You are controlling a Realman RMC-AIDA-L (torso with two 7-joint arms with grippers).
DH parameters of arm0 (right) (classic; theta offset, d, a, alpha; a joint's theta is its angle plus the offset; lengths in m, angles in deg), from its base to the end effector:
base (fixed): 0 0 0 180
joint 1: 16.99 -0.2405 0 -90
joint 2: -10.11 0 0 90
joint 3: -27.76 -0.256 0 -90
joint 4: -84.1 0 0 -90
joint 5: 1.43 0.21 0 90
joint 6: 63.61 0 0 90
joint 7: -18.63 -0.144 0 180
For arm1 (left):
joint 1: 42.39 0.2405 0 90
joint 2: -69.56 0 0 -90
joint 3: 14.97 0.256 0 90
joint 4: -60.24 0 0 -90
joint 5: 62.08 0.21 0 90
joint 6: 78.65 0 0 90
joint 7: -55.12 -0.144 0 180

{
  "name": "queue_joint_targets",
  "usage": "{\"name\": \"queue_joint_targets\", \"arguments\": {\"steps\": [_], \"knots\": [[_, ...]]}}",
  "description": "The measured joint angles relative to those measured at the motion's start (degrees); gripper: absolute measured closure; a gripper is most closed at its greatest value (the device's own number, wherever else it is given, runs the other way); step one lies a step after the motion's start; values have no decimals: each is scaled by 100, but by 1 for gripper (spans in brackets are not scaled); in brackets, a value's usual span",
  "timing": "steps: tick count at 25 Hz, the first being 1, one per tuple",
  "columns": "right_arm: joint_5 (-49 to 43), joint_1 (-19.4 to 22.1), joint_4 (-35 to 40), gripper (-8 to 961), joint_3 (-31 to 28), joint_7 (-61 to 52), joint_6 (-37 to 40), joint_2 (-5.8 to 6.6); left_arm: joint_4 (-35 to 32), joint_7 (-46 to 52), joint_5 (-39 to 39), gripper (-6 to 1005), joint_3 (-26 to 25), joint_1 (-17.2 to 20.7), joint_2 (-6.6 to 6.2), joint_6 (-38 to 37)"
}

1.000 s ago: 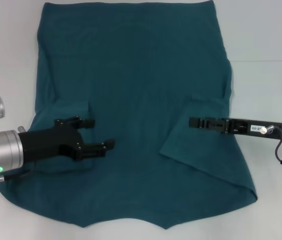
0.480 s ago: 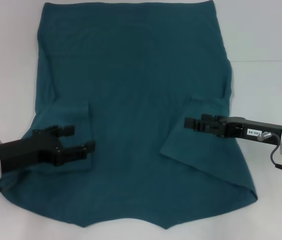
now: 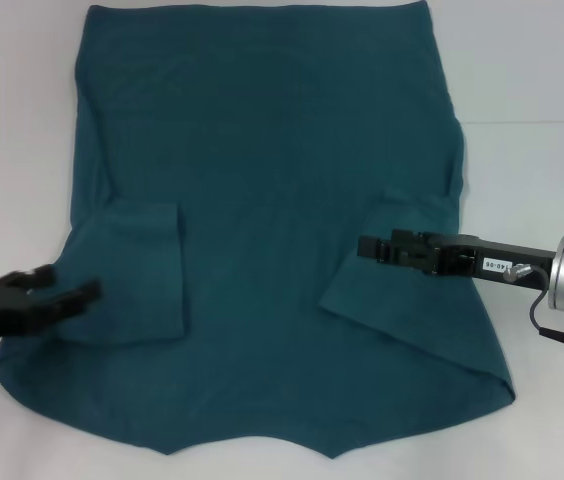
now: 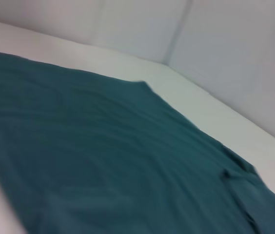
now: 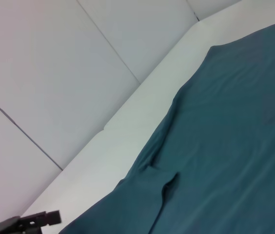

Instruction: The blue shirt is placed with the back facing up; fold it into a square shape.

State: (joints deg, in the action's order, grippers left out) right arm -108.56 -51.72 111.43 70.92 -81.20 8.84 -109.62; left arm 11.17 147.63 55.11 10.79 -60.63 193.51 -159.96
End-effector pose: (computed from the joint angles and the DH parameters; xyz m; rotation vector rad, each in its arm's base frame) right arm 0.2581 0.3623 -0.0343 -2.4340 1.2671 0.7937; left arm -0.3404 0.2929 0.0386 -2.1871 -1.1058 -0.6666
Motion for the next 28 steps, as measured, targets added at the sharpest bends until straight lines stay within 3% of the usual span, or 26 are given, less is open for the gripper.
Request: {"name": "queue_joint_targets", "arguments": {"steps": [14, 28], "knots": [[-1, -22, -9, 45, 34, 9, -16, -5, -157, 446, 365, 125, -681, 410, 2, 34], [-1, -63, -8, 53, 20, 69, -69, 5, -34, 455, 833, 124, -712, 404, 7, 39]]}}
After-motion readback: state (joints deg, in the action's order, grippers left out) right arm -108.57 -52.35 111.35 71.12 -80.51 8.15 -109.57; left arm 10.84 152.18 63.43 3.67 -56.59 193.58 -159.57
